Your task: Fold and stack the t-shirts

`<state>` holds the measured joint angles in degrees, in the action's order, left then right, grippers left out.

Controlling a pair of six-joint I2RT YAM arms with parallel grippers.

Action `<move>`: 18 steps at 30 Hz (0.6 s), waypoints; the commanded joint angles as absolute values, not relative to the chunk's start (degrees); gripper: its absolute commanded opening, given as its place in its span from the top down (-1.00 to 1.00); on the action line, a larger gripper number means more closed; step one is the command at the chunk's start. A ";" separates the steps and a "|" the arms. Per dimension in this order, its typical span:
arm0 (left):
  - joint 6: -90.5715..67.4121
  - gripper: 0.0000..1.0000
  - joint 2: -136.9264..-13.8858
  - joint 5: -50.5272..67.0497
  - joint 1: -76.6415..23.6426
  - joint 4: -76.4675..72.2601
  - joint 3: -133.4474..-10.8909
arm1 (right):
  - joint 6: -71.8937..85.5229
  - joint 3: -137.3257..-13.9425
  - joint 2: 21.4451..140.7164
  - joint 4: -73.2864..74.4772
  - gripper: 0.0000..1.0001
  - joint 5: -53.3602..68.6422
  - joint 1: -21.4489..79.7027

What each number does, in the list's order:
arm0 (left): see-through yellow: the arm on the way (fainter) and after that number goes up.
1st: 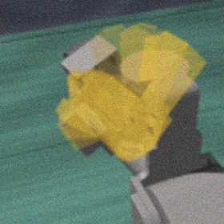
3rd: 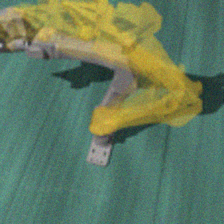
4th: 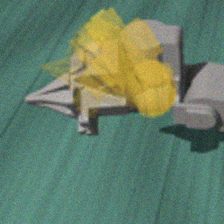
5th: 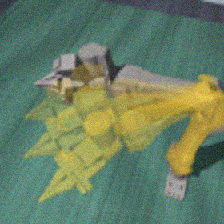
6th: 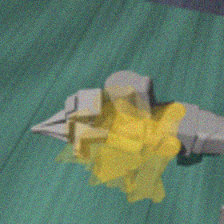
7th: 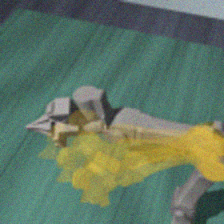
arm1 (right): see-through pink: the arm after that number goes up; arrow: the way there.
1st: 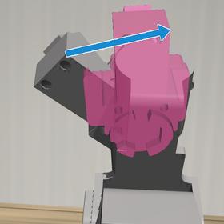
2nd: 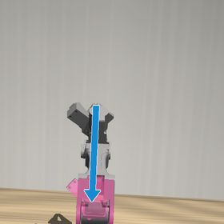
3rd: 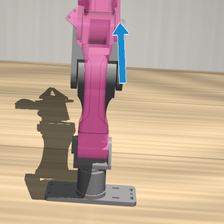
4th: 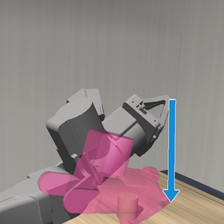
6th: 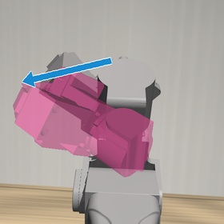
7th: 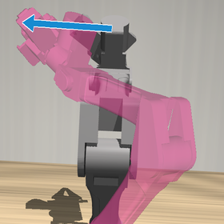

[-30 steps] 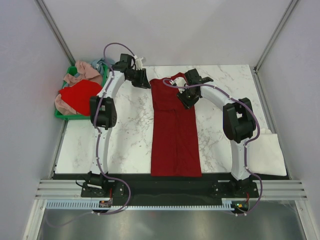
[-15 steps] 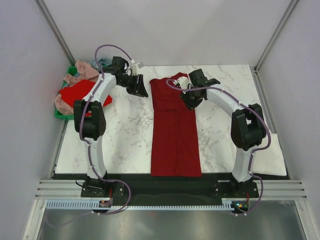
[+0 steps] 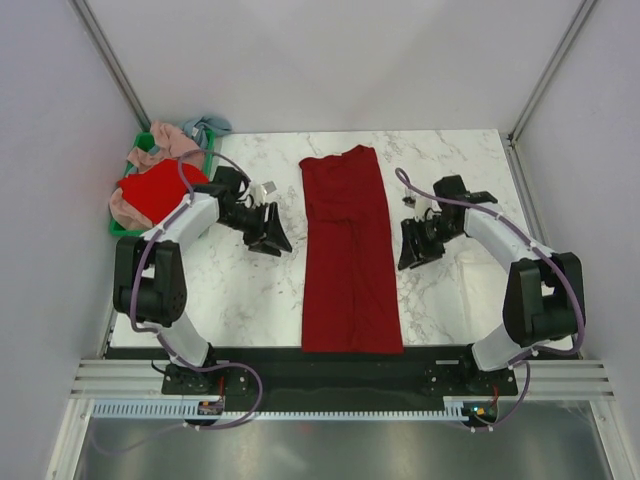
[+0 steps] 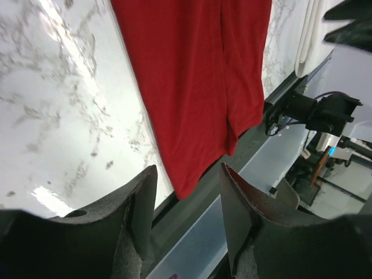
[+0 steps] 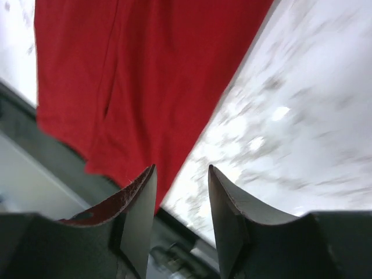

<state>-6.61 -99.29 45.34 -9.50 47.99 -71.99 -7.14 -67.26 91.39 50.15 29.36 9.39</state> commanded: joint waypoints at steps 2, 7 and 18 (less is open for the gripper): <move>-14.14 -0.08 -95.28 47.11 -10.36 44.65 -64.88 | 7.72 -52.96 85.88 53.78 0.01 39.90 10.20; -18.36 -0.07 -91.59 49.39 -16.94 40.97 -54.70 | 13.43 -48.35 84.45 57.72 -0.04 36.04 11.07; -28.91 -0.13 -89.92 49.66 -25.13 31.03 -41.58 | 18.19 -43.25 90.43 57.66 -0.01 30.85 13.36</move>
